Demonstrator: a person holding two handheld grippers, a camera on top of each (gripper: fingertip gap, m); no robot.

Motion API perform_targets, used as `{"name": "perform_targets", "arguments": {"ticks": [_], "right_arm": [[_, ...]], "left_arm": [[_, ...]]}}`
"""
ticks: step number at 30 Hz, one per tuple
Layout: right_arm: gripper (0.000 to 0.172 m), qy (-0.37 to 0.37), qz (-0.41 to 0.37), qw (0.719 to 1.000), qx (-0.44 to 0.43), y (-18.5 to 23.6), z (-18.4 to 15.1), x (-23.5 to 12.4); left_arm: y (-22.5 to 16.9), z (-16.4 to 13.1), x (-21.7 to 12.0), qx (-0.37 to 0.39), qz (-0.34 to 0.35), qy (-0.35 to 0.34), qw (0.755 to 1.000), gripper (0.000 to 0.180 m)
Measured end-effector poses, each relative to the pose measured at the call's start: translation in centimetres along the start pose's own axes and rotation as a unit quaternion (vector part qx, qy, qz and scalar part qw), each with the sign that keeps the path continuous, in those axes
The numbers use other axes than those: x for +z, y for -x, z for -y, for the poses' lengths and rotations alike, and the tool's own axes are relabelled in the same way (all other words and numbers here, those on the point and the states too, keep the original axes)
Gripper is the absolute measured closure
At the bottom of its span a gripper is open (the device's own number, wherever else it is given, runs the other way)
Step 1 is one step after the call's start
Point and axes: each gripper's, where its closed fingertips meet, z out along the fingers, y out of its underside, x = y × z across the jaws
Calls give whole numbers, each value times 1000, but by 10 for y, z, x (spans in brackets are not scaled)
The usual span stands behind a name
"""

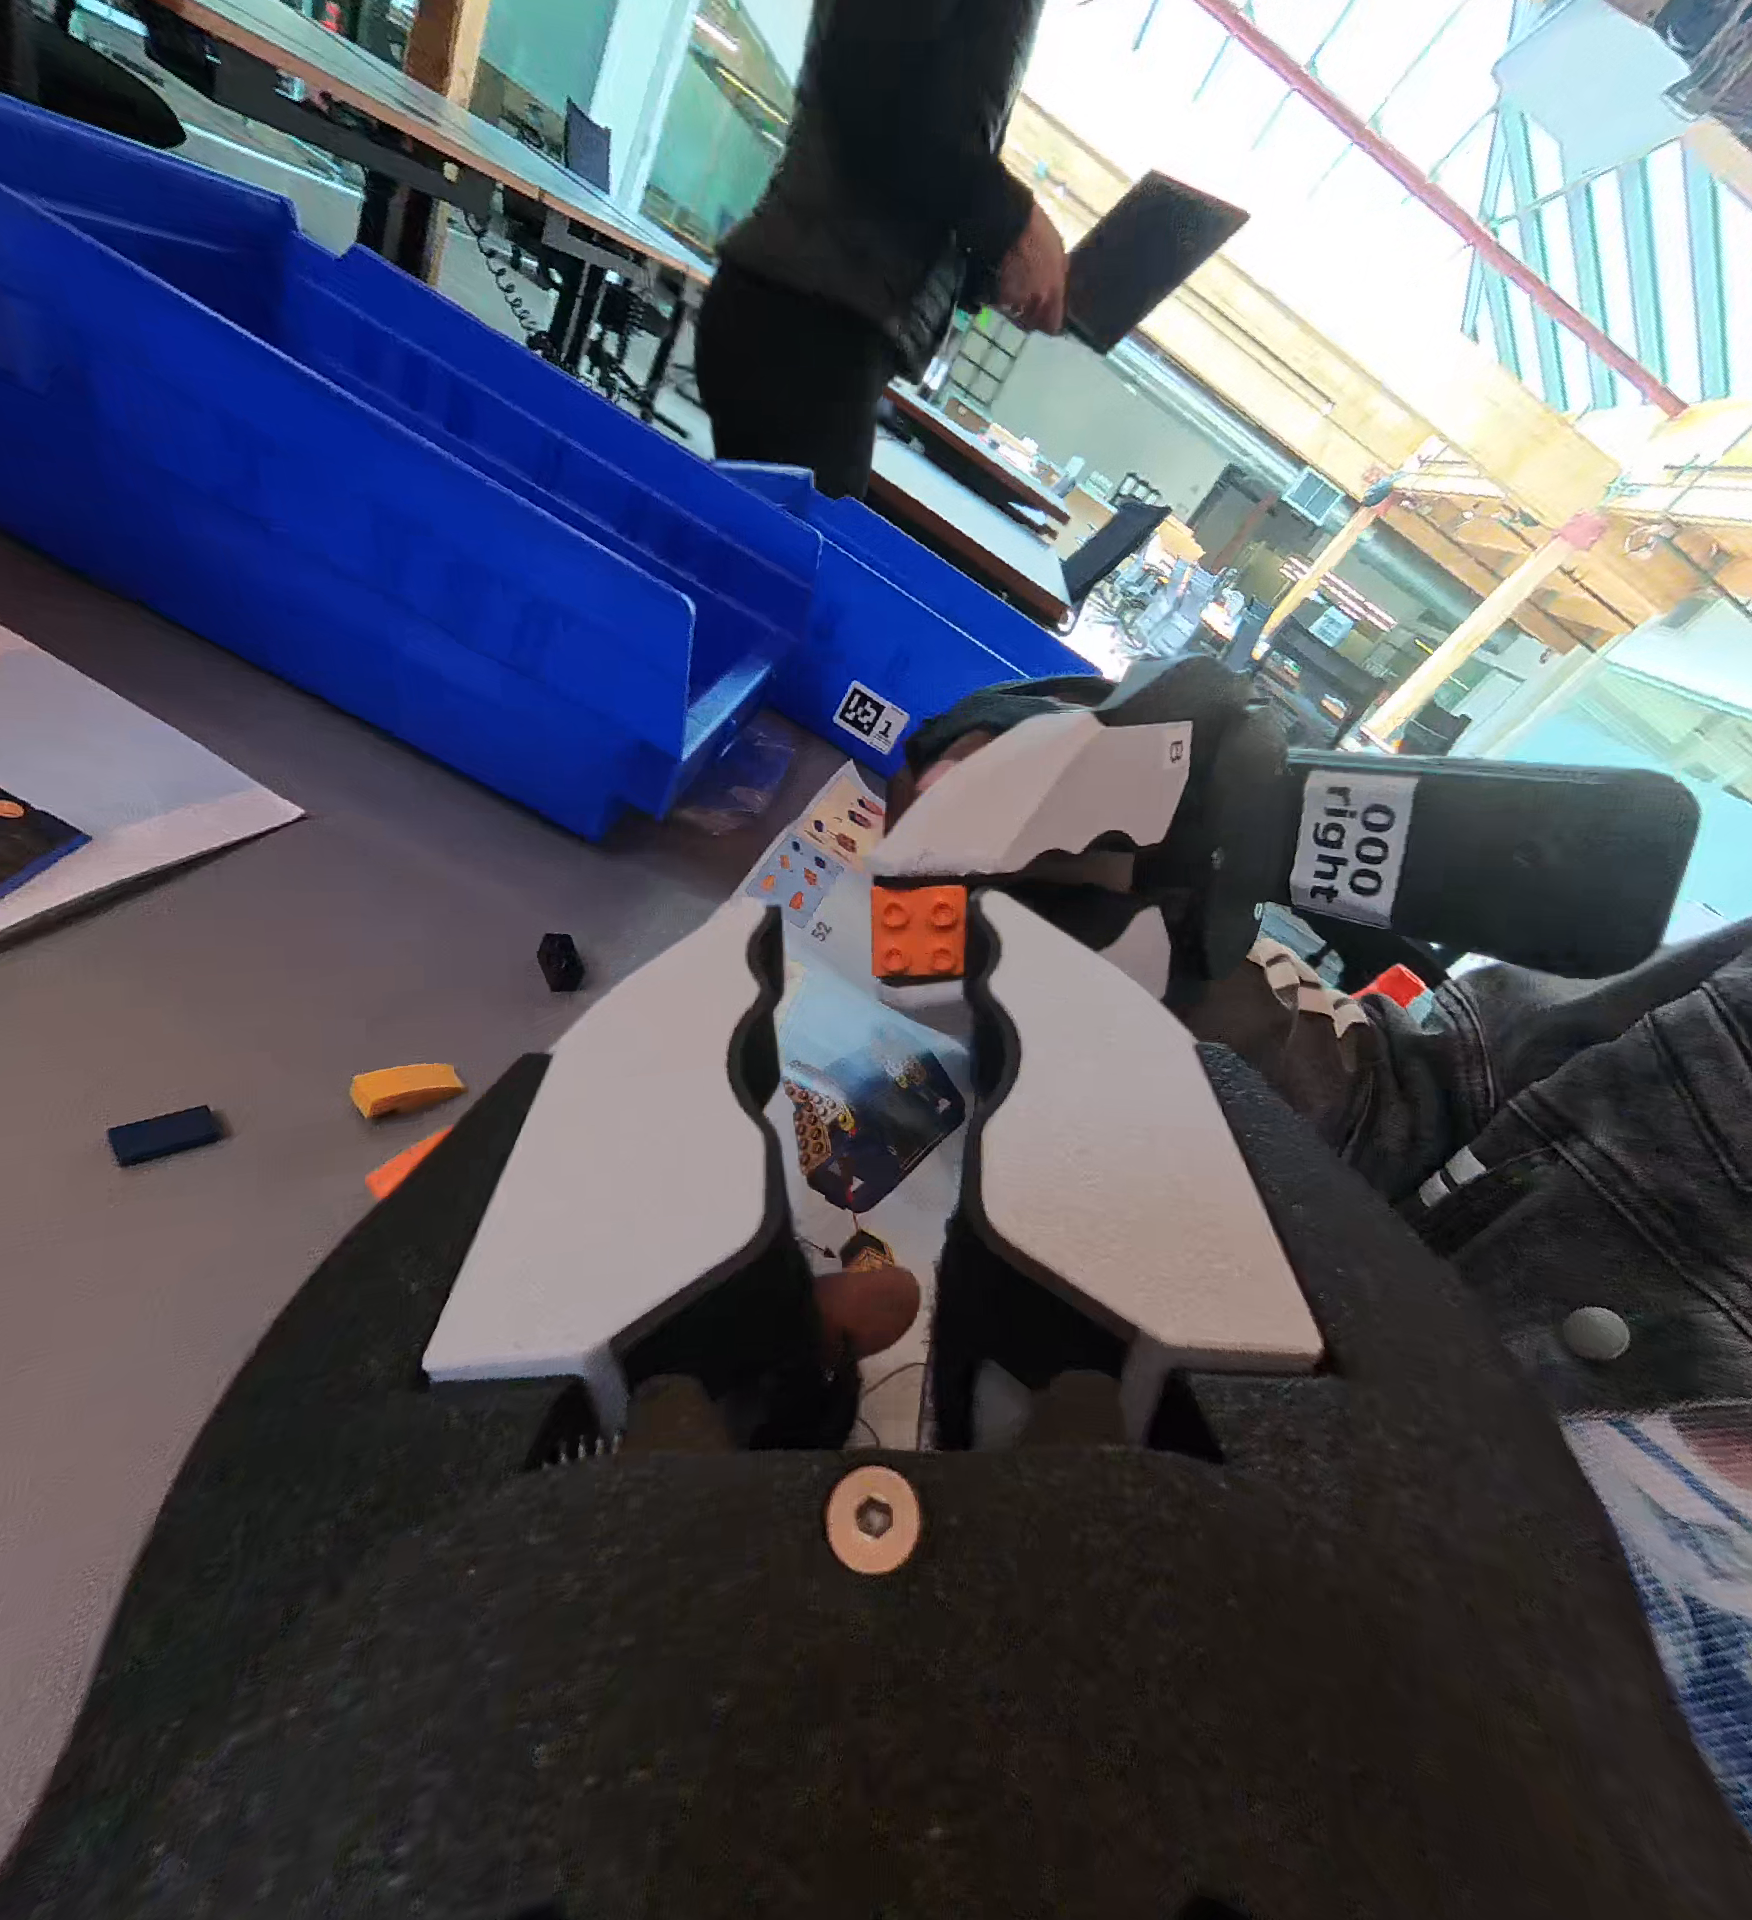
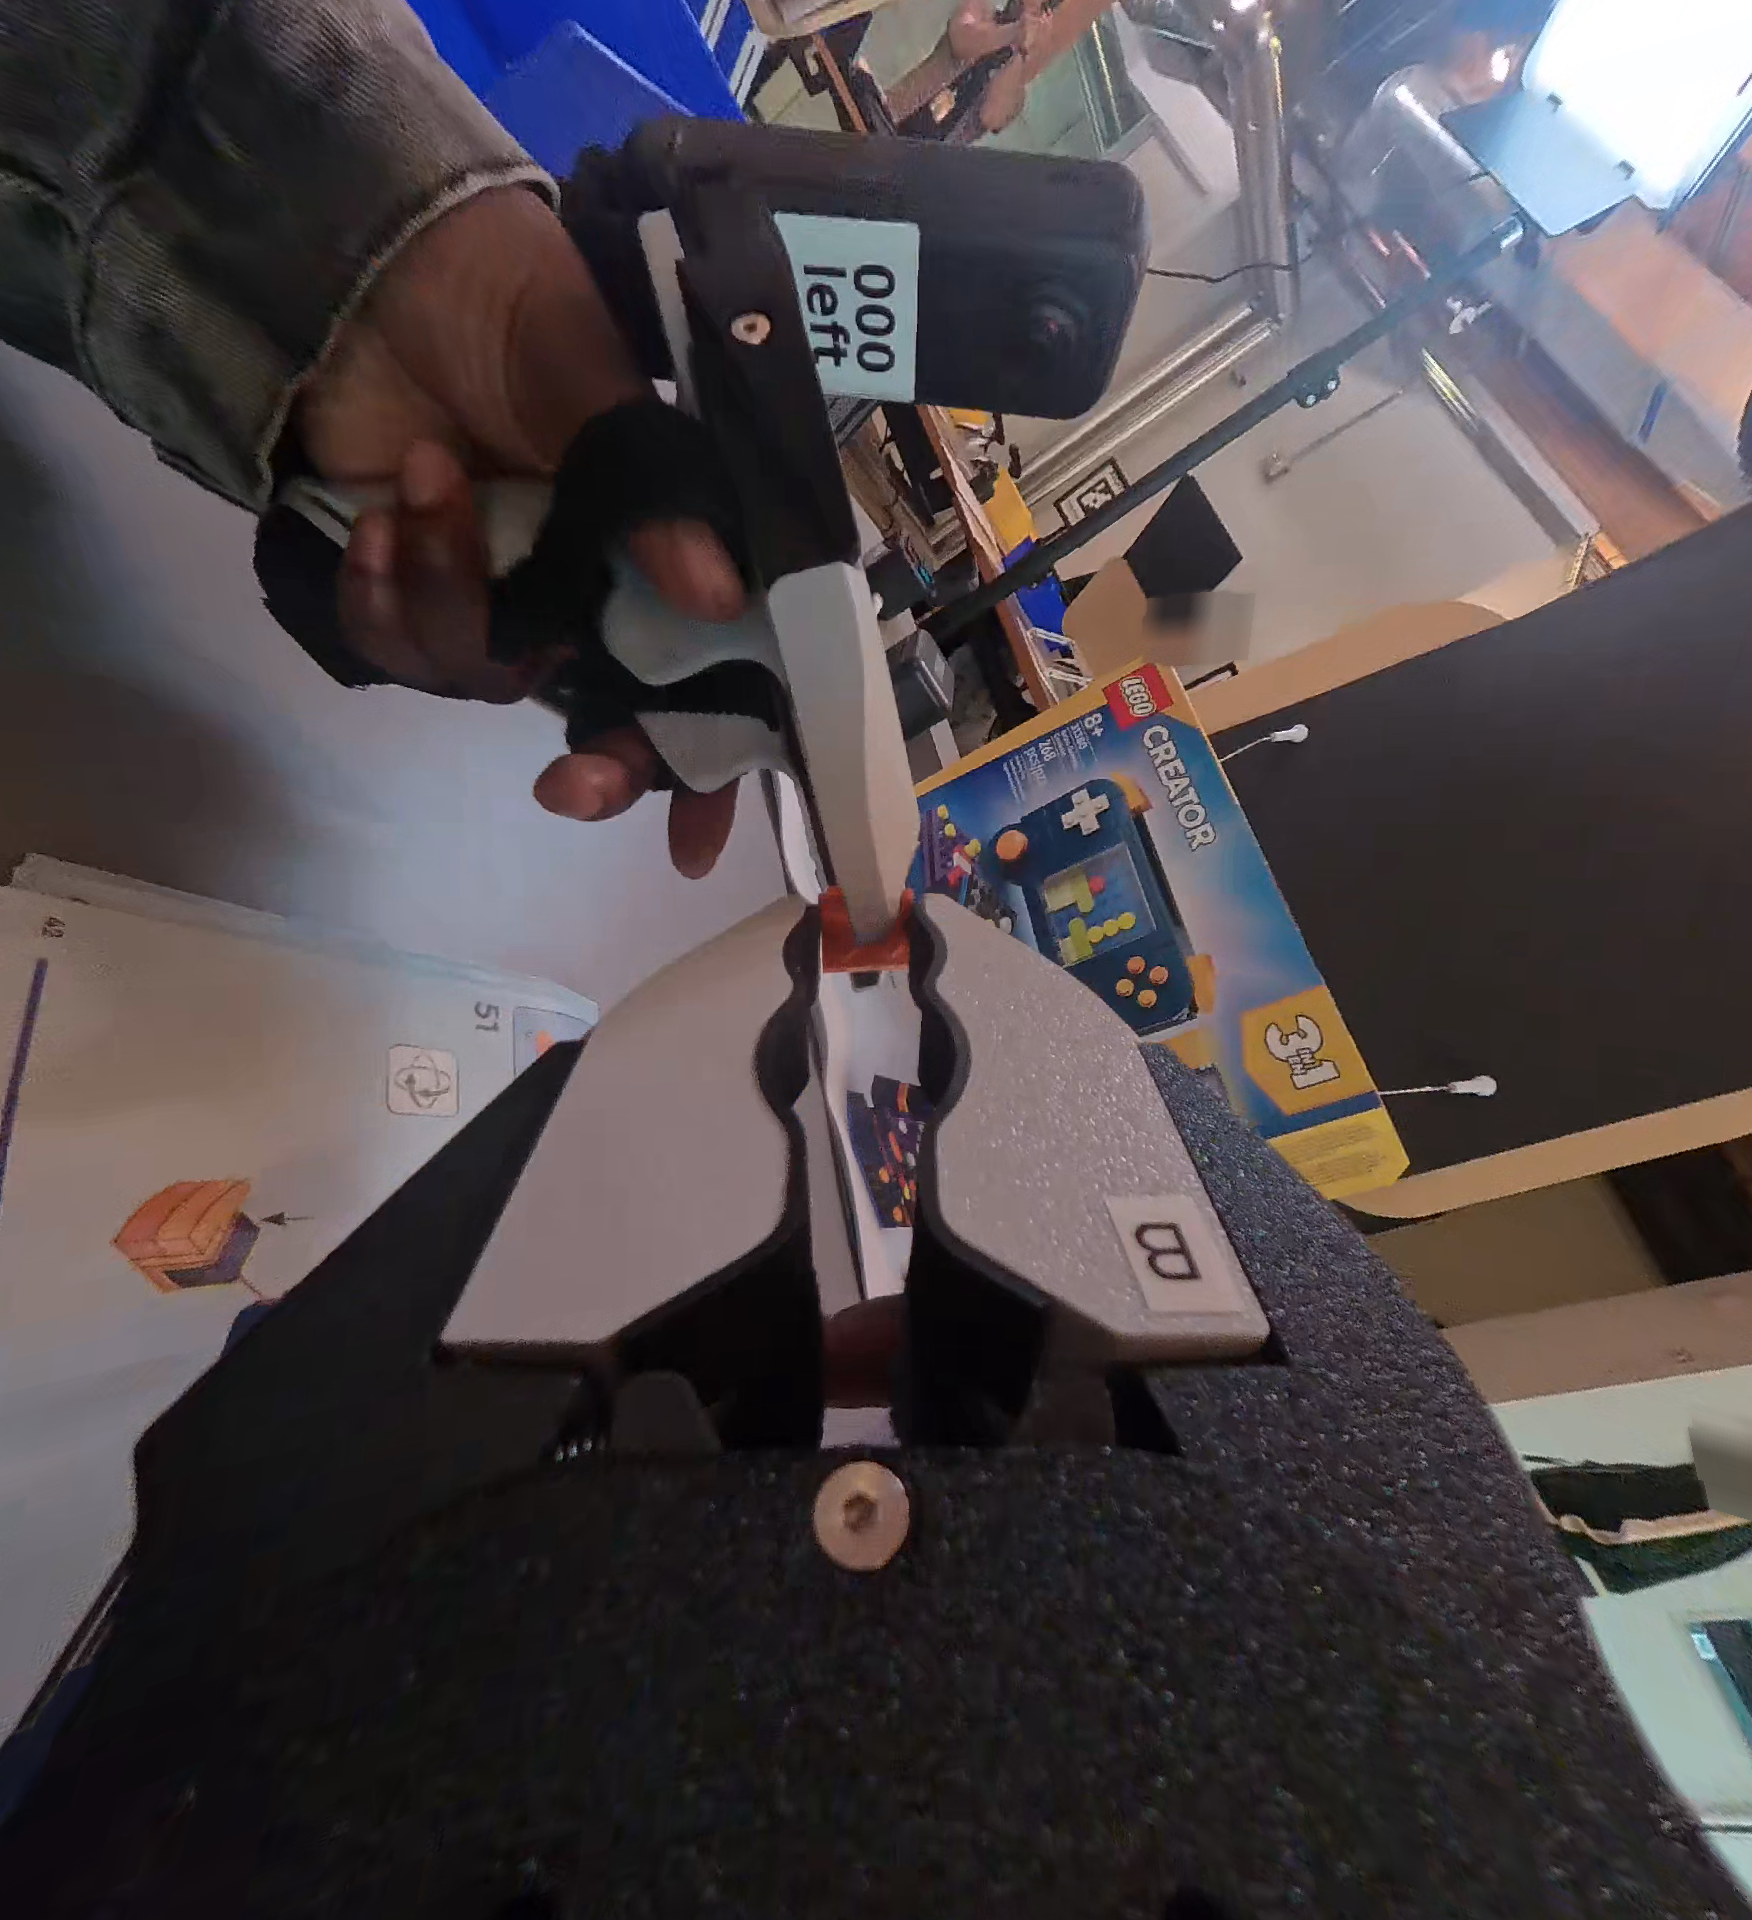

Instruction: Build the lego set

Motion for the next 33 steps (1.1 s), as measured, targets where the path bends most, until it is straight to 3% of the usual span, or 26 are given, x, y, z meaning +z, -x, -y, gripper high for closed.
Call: {"name": "perform_targets", "arguments": {"ticks": [4,12,19,22,24,26,27,29,33], "right_arm": [[156,-6,-1,1000,-3,0,4,-2],[143,-85,14,993,80,-9,19,-14],[155,-87,19,994,66,-4,23,-12],[155,-95,50,982,155,-7,23,-13],[155,-117,101,948,279,-12,25,-16],[155,-147,161,905,366,-13,31,-23],[155,-150,166,897,381,-15,30,-24],[155,-144,172,899,376,-12,29,-23],[155,-141,202,895,372,0,36,-21]], "left_arm": [[-11,-1,-1,-1,-31,4,1000,165],[-30,13,-11,-94,-129,-33,987,165],[-39,7,-9,-130,-167,-13,977,165],[-38,13,-11,-50,-147,-27,988,161],[-36,21,-16,69,-96,-51,992,146],[-38,28,-24,201,-43,-81,975,145],[-40,30,-25,247,-26,-88,965,145],[-45,28,-24,273,-24,-88,958,146],[-49,21,-19,248,-55,-73,964,152]]}}
